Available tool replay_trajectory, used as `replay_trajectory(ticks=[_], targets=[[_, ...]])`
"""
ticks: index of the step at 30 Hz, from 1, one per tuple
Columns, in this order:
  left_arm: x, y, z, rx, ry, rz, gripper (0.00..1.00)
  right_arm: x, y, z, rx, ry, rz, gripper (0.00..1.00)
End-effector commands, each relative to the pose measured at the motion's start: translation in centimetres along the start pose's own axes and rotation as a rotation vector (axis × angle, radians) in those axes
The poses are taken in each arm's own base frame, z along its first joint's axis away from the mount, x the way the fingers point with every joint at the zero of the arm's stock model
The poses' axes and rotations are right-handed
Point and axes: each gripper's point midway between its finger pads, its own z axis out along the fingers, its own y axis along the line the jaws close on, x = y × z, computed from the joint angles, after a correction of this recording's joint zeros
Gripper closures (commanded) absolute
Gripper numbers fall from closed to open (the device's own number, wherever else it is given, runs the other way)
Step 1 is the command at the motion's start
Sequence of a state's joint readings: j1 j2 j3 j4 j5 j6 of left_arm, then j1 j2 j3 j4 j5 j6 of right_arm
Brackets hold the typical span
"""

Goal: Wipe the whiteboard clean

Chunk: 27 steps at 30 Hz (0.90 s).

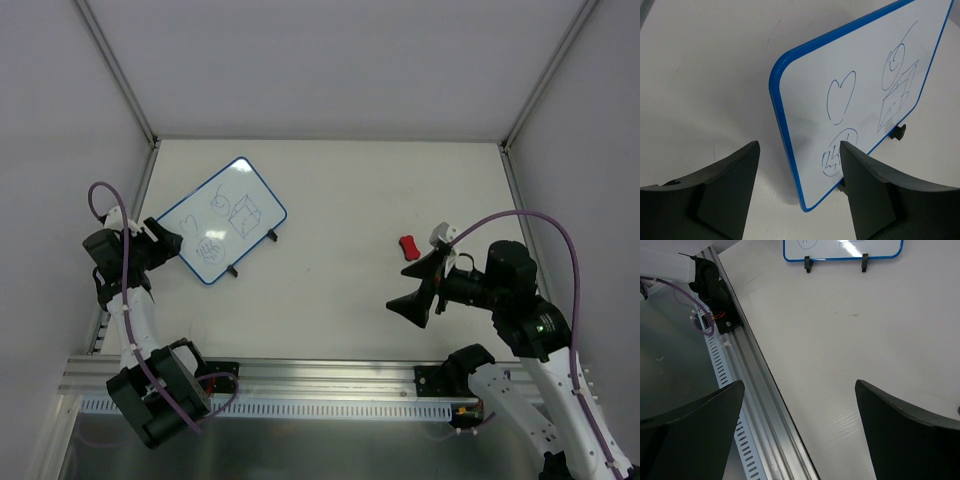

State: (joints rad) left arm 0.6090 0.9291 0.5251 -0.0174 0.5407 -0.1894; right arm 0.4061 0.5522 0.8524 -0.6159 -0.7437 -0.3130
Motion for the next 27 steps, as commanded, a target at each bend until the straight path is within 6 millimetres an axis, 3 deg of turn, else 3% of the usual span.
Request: replay_trajectory(ticks=[1, 6, 9, 14, 21, 27], targets=[[-3.2, 0.3, 0.0, -0.024, -0.045, 0.080, 0.34, -0.1, 0.3, 0.4, -0.041, -0.006, -0.028, 0.01], [-7.8, -0.1, 0.0, -0.019, -0.099, 0.157, 0.30, 0.1, 0.5, 0.5, -0.058, 0.001, -0.031, 0.01], [-8.8, -1.0, 0.8, 0.060, -0.075, 0.157, 0.30, 0.0, 0.9, 0.6, -0.082, 0.001, -0.040, 0.01], [-8.6, -1.3, 1.6, 0.127, -0.032, 0.159, 0.30, 0.1, 0.9, 0.7, -0.090, 0.010, -0.037, 0.01], [-5.6, -1.2, 2.8, 0.210, 0.062, 0.117, 0.30, 0.3, 0.6, 1.0, -0.089, 0.022, -0.035, 0.01], [-4.4, -1.2, 3.1, 0.234, 0.092, 0.098, 0.39, 0.5, 0.4, 1.2, -0.088, 0.031, -0.033, 0.01]])
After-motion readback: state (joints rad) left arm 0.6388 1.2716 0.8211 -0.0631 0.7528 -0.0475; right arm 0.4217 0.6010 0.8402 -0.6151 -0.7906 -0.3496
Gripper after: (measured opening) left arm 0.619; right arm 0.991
